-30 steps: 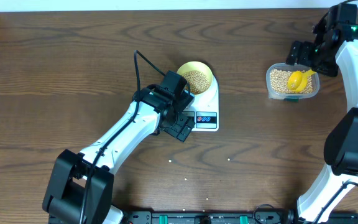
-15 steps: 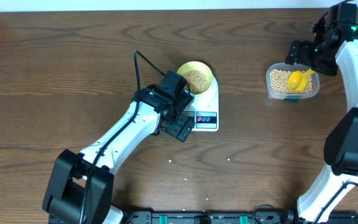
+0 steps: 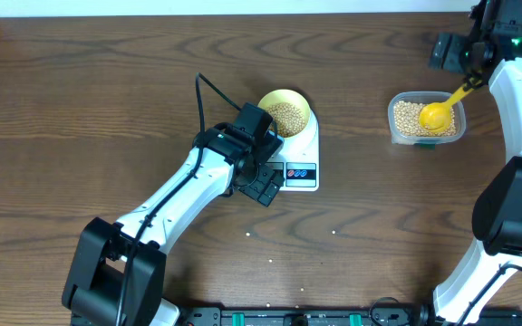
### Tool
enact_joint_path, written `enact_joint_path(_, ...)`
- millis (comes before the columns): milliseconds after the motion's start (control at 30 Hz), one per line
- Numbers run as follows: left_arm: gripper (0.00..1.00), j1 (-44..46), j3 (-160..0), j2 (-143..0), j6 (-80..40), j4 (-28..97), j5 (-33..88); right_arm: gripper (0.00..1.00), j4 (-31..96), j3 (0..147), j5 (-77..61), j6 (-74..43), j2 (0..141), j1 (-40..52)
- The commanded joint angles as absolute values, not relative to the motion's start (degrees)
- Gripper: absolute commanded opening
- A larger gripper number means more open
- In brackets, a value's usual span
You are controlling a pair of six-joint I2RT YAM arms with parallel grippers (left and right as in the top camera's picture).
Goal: Scoop item into bowl and weigh 50g on scale
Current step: 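Open the right gripper and release the scoop in the tub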
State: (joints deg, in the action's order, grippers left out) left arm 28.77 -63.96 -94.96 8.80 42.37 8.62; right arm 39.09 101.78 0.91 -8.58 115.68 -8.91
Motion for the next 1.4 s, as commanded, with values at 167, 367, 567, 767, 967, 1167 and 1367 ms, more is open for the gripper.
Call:
enact_joint_path(167, 0.98, 28.80, -63.22, -95.11, 8.25, 42.52, 7.88, 0.99, 36.82, 101.45, 1.32, -11.51, 116.40, -7.77)
enact_joint_path(367, 0.98, 28.80, -63.22, -95.11, 8.25, 42.52, 7.88, 0.99, 36.86, 101.45, 1.34, -11.77, 116.60, -7.73)
enact_joint_path(567, 0.98, 28.80, -63.22, -95.11, 8.25, 42.52, 7.88, 0.99, 37.04, 101.45, 1.34, -11.77, 116.60, -7.73)
enact_joint_path(767, 0.98, 28.80, -63.22, -95.11, 8.25, 42.52, 7.88, 0.99, 37.04, 101.45, 1.34, -11.77, 116.60, -7.73)
enact_joint_path(967, 0.98, 28.80, -63.22, -95.11, 8.25, 42.52, 7.88, 0.99, 37.04, 101.45, 1.34, -11.77, 116.60, -7.73)
enact_joint_path(1167, 0.98, 28.80, -63.22, -95.11, 8.25, 42.52, 7.88, 0.99, 37.04, 101.45, 1.34, -11.77, 116.60, -7.73)
enact_joint_path(1367, 0.98, 28.80, -63.22, -95.11, 8.25, 42.52, 7.88, 0.99, 37.04, 101.45, 1.34, -11.77, 116.60, -7.73)
